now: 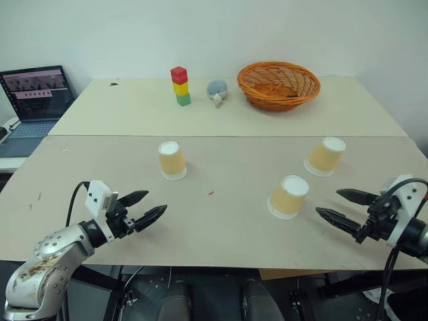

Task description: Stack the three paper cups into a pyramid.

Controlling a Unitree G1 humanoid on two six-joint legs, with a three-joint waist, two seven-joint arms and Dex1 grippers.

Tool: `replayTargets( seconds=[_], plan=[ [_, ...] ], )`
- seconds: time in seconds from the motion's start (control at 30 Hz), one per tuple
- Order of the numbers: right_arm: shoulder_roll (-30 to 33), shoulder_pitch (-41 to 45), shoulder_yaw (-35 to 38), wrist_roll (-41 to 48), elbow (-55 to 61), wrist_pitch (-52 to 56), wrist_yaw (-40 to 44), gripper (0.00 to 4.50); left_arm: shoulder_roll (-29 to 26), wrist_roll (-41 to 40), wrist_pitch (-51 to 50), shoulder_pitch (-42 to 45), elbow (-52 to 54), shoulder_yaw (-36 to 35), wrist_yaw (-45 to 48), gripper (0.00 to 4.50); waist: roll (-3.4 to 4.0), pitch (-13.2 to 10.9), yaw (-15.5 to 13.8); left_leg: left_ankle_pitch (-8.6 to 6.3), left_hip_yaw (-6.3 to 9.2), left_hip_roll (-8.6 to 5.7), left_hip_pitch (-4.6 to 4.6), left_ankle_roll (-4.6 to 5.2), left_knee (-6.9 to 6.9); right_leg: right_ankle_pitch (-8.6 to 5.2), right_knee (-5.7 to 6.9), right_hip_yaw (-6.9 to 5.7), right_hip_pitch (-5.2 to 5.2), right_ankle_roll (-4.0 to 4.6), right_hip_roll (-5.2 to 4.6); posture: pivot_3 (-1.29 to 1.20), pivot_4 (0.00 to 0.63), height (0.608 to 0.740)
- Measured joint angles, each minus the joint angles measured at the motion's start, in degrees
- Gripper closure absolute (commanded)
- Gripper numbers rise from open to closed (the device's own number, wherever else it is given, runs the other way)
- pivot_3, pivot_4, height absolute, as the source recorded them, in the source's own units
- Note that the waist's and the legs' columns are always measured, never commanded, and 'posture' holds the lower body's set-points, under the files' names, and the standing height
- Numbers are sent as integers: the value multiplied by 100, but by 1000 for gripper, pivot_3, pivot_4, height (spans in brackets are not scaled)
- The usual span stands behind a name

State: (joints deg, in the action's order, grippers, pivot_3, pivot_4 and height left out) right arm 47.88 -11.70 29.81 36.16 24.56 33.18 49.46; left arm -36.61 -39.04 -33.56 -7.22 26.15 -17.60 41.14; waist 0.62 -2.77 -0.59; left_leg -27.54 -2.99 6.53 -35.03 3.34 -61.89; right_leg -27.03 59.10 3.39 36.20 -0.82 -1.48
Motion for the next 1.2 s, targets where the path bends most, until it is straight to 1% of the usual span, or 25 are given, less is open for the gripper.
replayTargets(
  seconds=[0.1, 0.2, 0.43, 0.57, 0.7, 0.8, 0.87, 1.03, 1.2],
  plan=[
    [-6, 7, 8, 102, 21, 52, -8, 0, -16, -12, -19, 220, -71, 96, 70, 451, -2, -1, -14, 0, -1, -2, -2, 0, -3, 0, 3, -4, -1, 0, -1, 0, 150, 629],
    [-10, 127, 4, 683, 476, 365, 35, 0, -289, -188, -187, 894, -18, 412, 400, 451, -1, -5, -19, 1, 3, -7, -2, -2, -2, 1, 5, -11, -8, 1, 4, 0, 150, 629],
    [32, 467, -7, 1234, 633, 680, -21, 0, -584, -547, -601, 1141, 198, 709, 751, 451, 2, -12, 73, 4, 26, -8, -3, -7, -1, -2, 2, -5, -5, 4, 7, 0, 150, 629],
    [133, 668, -238, 1124, 465, 676, 26, 0, -692, -522, -602, 1337, 288, 830, 911, 451, -1, -16, 68, 3, 32, -14, -3, -4, -1, -2, -1, -6, -7, 4, 5, 0, 150, 629],
    [134, 853, -398, 927, 60, 618, 59, 0, -685, -458, -576, 1611, 286, 929, 896, 451, -1, -18, 49, 2, 22, -20, -1, -2, -1, -1, 1, -7, -10, 3, 2, 0, 150, 629],
    [134, 872, -488, 865, 4, 582, 153, 0, -651, -364, -534, 1774, 272, 994, 828, 451, 0, -17, 52, 3, 25, -20, 1, -3, 4, -1, 3, -6, -10, 4, 6, 0, 150, 629],
    [117, 986, -683, 745, -92, 493, 177, 0, -596, -331, -532, 1855, 255, 1007, 763, 451, 0, -17, 59, 5, 32, -21, 0, -5, 4, -1, 5, -7, -9, 4, 7, 0, 150, 629],
    [31, 1106, -954, 616, -266, 385, 244, 0, -576, -332, -535, 1856, 257, 1010, 683, 451, 0, -18, 79, 5, 64, -29, -1, -5, 2, -1, 5, -4, -9, 3, 1, 0, 150, 629],
    [-108, 1434, -1302, 489, -444, 303, 295, 0, -533, -379, -543, 1845, 259, 988, 545, 451, 0, -18, 101, 4, 75, -44, 0, -4, 2, -1, 8, -2, -10, 3, -7, 0, 150, 629]
  ],
)
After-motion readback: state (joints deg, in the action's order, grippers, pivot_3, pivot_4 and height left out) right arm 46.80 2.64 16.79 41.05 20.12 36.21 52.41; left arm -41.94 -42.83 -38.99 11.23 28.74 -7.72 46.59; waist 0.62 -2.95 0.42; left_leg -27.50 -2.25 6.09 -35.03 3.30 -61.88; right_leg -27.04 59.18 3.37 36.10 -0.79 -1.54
